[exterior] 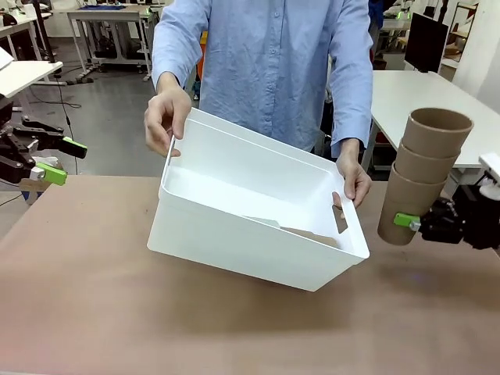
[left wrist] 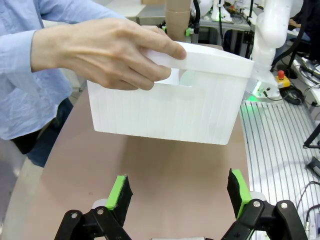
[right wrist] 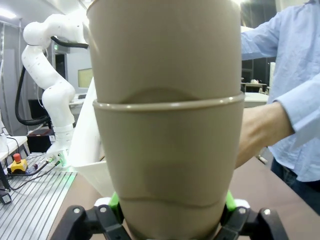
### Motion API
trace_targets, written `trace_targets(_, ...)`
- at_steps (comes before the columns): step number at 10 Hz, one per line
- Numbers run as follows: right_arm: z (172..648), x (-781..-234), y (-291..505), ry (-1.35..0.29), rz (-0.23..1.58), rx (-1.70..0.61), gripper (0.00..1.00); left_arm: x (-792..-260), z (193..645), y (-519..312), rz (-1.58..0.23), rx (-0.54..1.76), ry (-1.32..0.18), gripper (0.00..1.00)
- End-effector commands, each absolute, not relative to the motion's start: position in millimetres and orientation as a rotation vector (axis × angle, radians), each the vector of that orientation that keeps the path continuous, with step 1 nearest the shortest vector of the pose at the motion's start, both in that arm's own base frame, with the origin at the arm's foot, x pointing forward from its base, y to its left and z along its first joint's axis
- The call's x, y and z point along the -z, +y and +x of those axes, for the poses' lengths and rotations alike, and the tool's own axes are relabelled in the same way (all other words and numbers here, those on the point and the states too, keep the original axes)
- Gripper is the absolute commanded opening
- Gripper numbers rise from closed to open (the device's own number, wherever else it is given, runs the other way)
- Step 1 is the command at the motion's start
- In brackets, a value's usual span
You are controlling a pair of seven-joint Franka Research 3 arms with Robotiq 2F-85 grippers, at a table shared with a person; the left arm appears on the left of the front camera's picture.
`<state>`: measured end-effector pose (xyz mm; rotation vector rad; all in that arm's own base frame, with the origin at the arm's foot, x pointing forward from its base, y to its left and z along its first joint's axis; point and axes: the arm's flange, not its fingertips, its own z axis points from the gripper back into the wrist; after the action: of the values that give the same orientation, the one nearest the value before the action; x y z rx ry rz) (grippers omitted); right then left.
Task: Stack the cups and store them in the basket.
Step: Place the stack of Reusable plastic cups into the Pantry Basket.
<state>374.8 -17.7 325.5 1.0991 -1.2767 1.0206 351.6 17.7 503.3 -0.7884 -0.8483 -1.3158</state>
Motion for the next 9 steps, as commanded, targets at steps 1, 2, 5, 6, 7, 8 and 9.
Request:
trace_targets(1, 331.9, -387.3, -0.4, -1.232, 0.987, -0.988, 0.84, -505.7, 352.2, 18.4, -0.796, 1.312, -0.84, 1.0)
trace_targets(2, 321.6, -412.7, 6.4, -1.189, 0.93, -0.985, 0.84, -505.7, 352.2, 18.4, -0.796, 1.312, -0.84, 1.0)
trace_targets(5, 314.9, -469.4, 44.6, -1.073, 0.794, -1.023, 0.84, -505.7, 352.2, 18.4, -0.796, 1.312, -0.84, 1.0)
trace_targets(6, 312.6, -484.2, 61.6, -1.034, 0.748, -1.039, 0.84, -505.7, 352.2, 18.4, -0.796, 1.312, -0.84, 1.0)
trace_targets(7, 313.6, -497.7, 82.2, -0.994, 0.69, -1.051, 0.84, -505.7, 352.2, 18.4, -0.796, 1.312, -0.84, 1.0)
trace_targets(8, 316.3, -504.3, 100.7, -0.952, 0.644, -1.061, 0.84, -505.7, 352.2, 18.4, -0.796, 1.312, -0.84, 1.0)
trace_targets(9, 317.6, -507.0, 119.1, -0.912, 0.6, -1.072, 0.84, -505.7, 352.2, 18.4, -0.796, 1.312, -0.84, 1.0)
